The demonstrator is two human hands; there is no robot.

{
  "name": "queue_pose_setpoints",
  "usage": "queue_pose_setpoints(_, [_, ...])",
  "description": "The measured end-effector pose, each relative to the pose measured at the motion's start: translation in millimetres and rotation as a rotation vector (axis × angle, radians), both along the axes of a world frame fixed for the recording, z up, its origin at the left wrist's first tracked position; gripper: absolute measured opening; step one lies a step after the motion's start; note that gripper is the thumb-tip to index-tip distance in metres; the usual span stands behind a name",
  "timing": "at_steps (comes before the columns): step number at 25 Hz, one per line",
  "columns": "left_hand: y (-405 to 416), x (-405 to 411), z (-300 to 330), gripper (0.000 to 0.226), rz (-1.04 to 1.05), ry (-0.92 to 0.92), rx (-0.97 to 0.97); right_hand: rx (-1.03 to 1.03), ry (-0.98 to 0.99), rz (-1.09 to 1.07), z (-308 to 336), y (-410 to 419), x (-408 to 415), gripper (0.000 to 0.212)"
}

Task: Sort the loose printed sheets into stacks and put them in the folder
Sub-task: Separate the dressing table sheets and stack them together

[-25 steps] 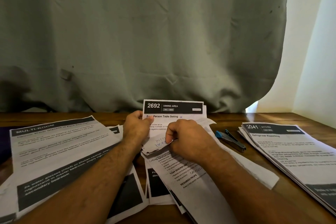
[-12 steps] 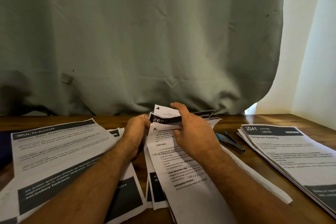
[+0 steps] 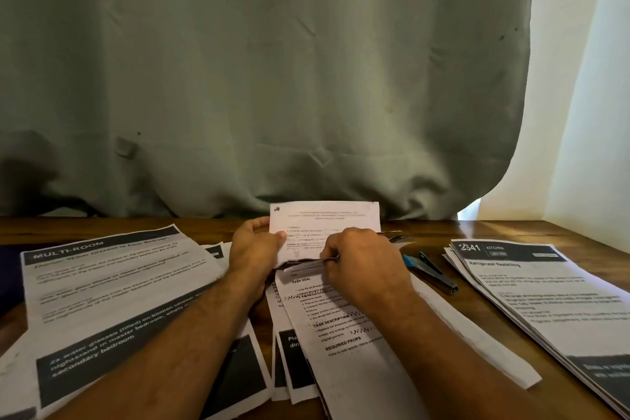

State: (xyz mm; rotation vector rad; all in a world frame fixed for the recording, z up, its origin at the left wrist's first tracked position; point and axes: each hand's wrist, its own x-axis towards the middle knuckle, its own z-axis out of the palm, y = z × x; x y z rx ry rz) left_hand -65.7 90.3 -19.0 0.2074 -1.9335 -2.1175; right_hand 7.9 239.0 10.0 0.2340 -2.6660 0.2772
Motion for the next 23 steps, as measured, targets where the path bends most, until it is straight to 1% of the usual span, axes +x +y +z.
queue_pose_setpoints(3, [-1, -3, 0, 0.036, 0.03, 0.006, 0.006, 0.123, 0.09, 0.023, 0, 0, 6, 0.015])
queue_pose_setpoints(5, [-2, -3, -1, 0.031, 0.018, 0.002, -0.02, 0.196, 0.119, 0.045, 0, -3, 7, 0.017])
queue_pose_setpoints(7, [-3, -1, 0, 0.024, -0.033, 0.026, -0.043, 0.198, 0.168, 0.058, 1, -6, 7, 0.021])
queue_pose_setpoints(8, [-4, 2, 2, 0.023, -0.082, 0.055, -0.062, 0.176, 0.188, 0.056, 2, -8, 7, 0.029])
queue_pose_setpoints(9, [-4, 4, 3, 0.024, -0.148, 0.099, -0.082, 0.144, 0.193, 0.051, 4, -7, 7, 0.041])
queue_pose_setpoints(10, [-4, 5, 4, 0.025, -0.225, 0.147, -0.082, 0.117, 0.179, 0.038, 6, -7, 7, 0.055])
queue_pose_setpoints(11, [-4, 7, 4, 0.024, -0.299, 0.188, -0.068, 0.101, 0.155, 0.018, 8, -6, 8, 0.064])
queue_pose_setpoints(12, [-5, 10, 3, 0.022, -0.363, 0.209, -0.054, 0.104, 0.135, -0.004, 10, -4, 8, 0.063])
queue_pose_setpoints(13, [-5, 12, 3, 0.023, -0.401, 0.21, -0.044, 0.126, 0.116, -0.023, 12, -2, 8, 0.051])
queue_pose_setpoints(14, [-5, 12, 2, 0.026, -0.409, 0.195, -0.041, 0.16, 0.073, -0.044, 15, 1, 7, 0.035])
queue_pose_setpoints(15, [-4, 11, 2, 0.031, -0.389, 0.173, -0.048, 0.181, 0.01, -0.068, 17, 2, 8, 0.023])
queue_pose_setpoints(16, [-3, 9, 3, 0.034, -0.341, 0.142, -0.084, 0.188, -0.056, -0.085, 18, 2, 10, 0.02])
queue_pose_setpoints(17, [-3, 5, 5, 0.031, -0.271, 0.107, -0.164, 0.193, -0.117, -0.098, 19, 2, 12, 0.022])
queue_pose_setpoints(18, [-5, 2, 7, 0.023, -0.204, 0.075, -0.302, 0.205, -0.162, -0.104, 19, 0, 12, 0.024])
queue_pose_setpoints(19, [-8, 0, 9, 0.021, -0.179, 0.049, -0.484, 0.225, -0.195, -0.107, 18, -2, 13, 0.027])
queue_pose_setpoints(20, [-10, -2, 9, 0.03, -0.212, 0.011, -0.659, 0.249, -0.22, -0.113, 18, -5, 12, 0.028])
queue_pose_setpoints(21, [-11, -3, 9, 0.037, -0.264, -0.031, -0.777, 0.272, -0.234, -0.117, 17, -7, 12, 0.029])
queue_pose_setpoints(22, [-11, -2, 8, 0.042, -0.32, -0.075, -0.832, 0.293, -0.248, -0.12, 17, -8, 12, 0.03])
queue_pose_setpoints(23, [-10, -2, 6, 0.047, -0.353, -0.094, -0.835, 0.308, -0.257, -0.123, 17, -9, 12, 0.031])
